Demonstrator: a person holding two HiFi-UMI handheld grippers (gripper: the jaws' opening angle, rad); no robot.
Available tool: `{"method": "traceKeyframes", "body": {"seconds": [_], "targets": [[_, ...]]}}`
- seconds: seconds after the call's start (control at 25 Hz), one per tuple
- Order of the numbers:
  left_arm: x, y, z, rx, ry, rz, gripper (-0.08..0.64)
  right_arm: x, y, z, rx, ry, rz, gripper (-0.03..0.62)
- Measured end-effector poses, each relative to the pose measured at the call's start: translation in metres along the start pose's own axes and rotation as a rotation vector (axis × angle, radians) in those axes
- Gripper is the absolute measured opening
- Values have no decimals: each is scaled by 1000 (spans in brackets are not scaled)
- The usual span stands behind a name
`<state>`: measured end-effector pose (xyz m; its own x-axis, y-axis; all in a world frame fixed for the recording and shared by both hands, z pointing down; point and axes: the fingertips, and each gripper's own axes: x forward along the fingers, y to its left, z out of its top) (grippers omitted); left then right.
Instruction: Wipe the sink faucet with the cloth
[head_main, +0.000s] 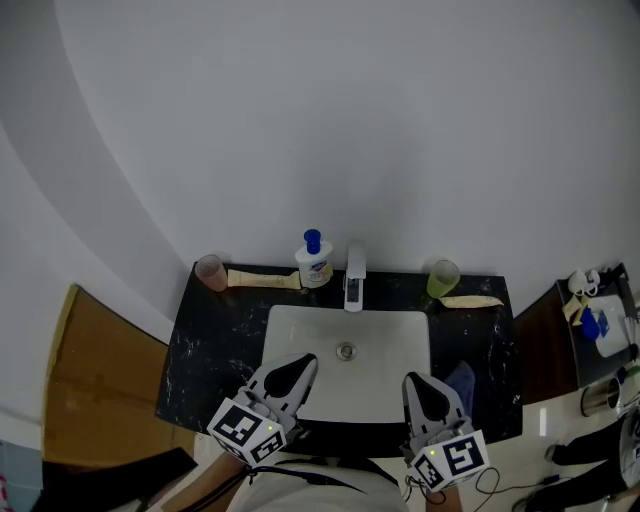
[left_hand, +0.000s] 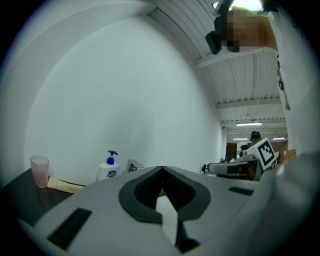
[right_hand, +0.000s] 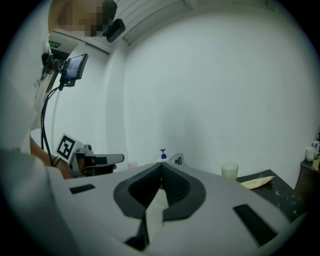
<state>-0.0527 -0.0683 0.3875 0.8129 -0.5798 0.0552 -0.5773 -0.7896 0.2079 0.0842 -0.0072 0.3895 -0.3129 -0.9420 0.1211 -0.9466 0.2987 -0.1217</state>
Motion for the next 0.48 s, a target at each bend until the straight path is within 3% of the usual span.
{"method": "traceKeyframes", "body": {"seconds": [0.24,0.48], "targets": [[31,-19,-12,6,24,-45,2,-1,-32,1,-12,-9,-21,3],[76,-63,-36,18,101,-189,2,-39,-80,-22,5,14,-175,3]]}}
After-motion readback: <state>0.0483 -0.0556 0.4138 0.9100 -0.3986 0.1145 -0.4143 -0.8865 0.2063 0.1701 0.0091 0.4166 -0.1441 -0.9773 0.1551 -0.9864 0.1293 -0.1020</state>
